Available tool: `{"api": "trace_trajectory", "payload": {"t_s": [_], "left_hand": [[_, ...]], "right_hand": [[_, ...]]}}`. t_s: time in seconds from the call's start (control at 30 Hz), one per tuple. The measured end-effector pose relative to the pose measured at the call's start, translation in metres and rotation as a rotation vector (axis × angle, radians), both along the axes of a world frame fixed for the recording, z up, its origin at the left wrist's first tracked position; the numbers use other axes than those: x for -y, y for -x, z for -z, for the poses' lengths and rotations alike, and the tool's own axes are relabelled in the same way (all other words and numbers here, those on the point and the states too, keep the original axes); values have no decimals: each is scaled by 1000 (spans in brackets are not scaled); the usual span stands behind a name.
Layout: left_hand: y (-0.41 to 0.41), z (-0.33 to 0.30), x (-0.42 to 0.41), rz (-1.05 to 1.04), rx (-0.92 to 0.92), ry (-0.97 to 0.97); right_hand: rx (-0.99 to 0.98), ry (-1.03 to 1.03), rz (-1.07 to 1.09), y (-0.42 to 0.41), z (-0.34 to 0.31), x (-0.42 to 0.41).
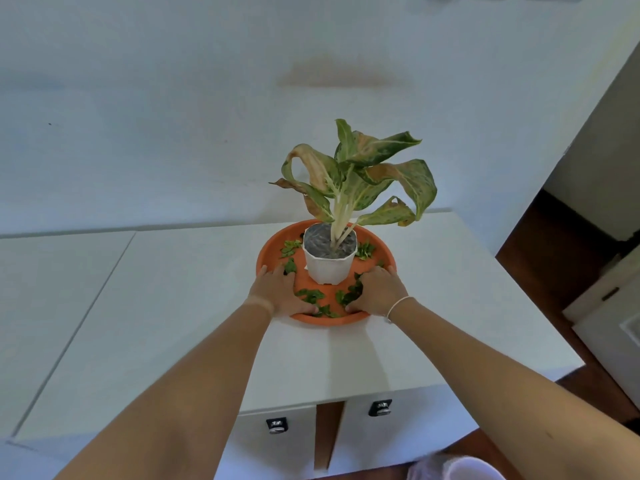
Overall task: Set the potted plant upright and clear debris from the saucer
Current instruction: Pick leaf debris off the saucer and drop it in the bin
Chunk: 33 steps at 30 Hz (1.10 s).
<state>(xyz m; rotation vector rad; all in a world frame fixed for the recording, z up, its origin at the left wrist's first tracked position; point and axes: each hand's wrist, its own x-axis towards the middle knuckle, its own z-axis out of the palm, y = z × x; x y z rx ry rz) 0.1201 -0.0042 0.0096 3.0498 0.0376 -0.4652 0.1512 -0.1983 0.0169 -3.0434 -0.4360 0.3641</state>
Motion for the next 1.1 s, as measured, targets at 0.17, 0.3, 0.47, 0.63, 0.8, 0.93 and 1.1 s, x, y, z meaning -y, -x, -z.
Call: {"api": "trace_trajectory", "payload": {"t_s": [0.17,0.3,0.47,0.63,0.8,0.93,1.1], "left_hand": [[9,-4,12,-75,50,241],[13,-1,18,-108,65,371],[15,0,25,-110,86,403],[17,1,33,-109,116,477],[18,5,35,-119,149,462],[19,7,35,-141,164,460],[19,5,33,-161,163,444]], "right_hand": [[19,-109,18,9,1,-1],[48,-133,-33,9,0,-1],[-43,-199,-2,6,-2,1],[-136,-170,-57,9,-7,-5],[-133,-193,-90,14,-7,-7],[-119,-256,-104,16,-1,-12],[-98,-277,-87,18,4,-20]]}}
